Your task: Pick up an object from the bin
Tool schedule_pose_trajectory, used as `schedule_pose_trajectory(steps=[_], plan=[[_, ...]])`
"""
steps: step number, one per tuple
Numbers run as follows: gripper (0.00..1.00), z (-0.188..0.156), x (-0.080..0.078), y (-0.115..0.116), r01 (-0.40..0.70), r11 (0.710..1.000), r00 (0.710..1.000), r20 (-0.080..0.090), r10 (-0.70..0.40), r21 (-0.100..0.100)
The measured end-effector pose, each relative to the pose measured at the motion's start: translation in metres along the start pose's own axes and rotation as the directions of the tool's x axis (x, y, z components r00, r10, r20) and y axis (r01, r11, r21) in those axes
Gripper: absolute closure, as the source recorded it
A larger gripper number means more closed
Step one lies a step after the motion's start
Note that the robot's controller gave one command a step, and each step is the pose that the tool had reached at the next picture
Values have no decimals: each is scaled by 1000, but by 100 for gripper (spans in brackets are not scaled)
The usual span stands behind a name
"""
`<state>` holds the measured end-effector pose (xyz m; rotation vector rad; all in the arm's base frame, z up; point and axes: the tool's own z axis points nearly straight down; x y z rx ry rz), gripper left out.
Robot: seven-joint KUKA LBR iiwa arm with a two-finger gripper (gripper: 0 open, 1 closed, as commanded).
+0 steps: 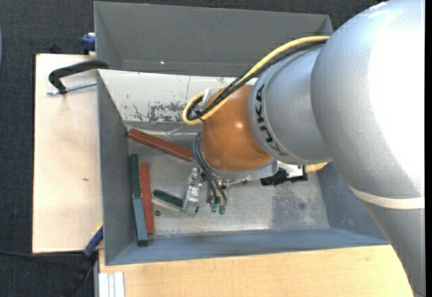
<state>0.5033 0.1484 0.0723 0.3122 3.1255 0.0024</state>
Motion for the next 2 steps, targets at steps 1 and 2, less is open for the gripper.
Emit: schedule_pose_trajectory(steps=[1, 2], plan=[[100, -20, 5, 1, 58, 998, 998, -3, -58, 3], [0, -33, -79, 65, -18, 1000, 1000, 5, 18, -3]])
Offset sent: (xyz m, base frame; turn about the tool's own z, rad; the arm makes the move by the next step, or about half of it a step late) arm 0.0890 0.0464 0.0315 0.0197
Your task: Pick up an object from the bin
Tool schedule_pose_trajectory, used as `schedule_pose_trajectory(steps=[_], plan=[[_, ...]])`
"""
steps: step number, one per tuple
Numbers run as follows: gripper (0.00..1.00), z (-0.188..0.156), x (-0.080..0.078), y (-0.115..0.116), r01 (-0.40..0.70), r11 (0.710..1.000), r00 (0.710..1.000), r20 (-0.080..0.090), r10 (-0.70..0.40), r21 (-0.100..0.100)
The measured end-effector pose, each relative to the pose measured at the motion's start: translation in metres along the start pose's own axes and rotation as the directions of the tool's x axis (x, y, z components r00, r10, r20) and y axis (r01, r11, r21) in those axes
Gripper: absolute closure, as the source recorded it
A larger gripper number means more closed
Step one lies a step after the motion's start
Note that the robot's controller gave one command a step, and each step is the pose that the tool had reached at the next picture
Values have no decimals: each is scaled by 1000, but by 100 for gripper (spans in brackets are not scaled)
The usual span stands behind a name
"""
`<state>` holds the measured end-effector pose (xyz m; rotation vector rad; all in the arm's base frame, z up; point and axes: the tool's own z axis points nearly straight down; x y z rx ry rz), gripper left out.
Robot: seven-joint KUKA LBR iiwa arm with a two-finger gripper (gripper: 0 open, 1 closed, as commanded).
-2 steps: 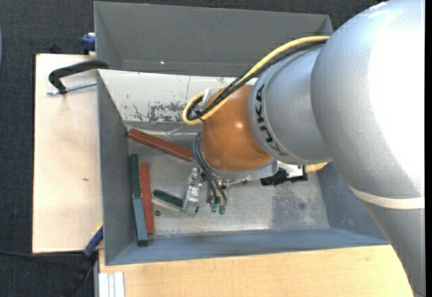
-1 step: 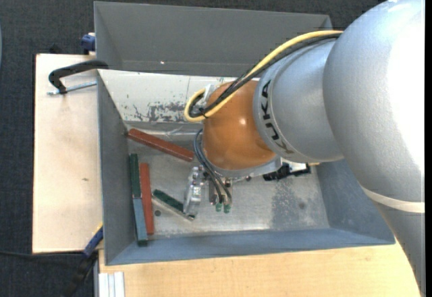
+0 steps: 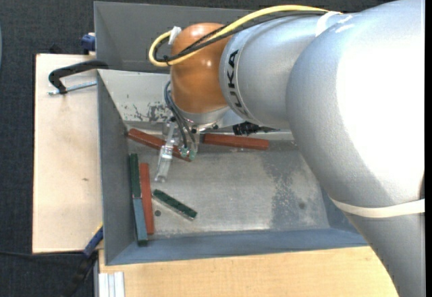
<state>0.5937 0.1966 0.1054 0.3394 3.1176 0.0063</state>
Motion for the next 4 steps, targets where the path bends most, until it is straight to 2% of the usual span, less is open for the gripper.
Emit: schedule_pose_trajectory(steps=[1, 2, 3, 4], plan=[[0, 0, 0, 0, 0, 1000, 1000, -1, 0, 1], [100, 34, -7, -9, -61, 998, 998, -4, 61, 5], [100, 34, -7, -9, -61, 998, 998, -4, 61, 5], [100, -7, 2, -18, -66, 998, 998, -9, 66, 7]])
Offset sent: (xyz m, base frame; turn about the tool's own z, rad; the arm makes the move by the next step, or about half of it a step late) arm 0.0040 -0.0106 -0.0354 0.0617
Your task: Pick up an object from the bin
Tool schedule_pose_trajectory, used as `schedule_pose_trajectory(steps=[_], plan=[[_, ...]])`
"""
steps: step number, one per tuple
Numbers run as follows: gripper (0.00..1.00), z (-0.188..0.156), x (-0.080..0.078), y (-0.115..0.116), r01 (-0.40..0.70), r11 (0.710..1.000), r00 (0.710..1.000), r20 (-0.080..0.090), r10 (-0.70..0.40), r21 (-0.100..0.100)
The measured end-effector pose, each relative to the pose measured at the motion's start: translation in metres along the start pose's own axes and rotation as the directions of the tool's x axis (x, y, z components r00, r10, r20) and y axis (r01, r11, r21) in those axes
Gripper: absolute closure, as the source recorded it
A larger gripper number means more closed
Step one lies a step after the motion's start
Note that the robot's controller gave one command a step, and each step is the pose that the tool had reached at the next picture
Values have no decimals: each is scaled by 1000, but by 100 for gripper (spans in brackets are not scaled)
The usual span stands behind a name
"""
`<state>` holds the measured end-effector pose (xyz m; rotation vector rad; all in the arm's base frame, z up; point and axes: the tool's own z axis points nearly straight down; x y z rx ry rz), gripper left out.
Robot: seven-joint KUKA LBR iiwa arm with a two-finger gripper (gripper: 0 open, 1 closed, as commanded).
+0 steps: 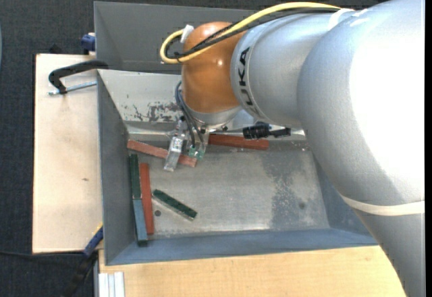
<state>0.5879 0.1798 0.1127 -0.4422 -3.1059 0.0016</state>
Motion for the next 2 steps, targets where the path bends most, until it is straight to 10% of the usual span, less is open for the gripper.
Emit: schedule_pose_trajectory(steps=[2], plan=[[100, -131, 3, -1, -4, 1000, 1000, 6, 4, -4]])
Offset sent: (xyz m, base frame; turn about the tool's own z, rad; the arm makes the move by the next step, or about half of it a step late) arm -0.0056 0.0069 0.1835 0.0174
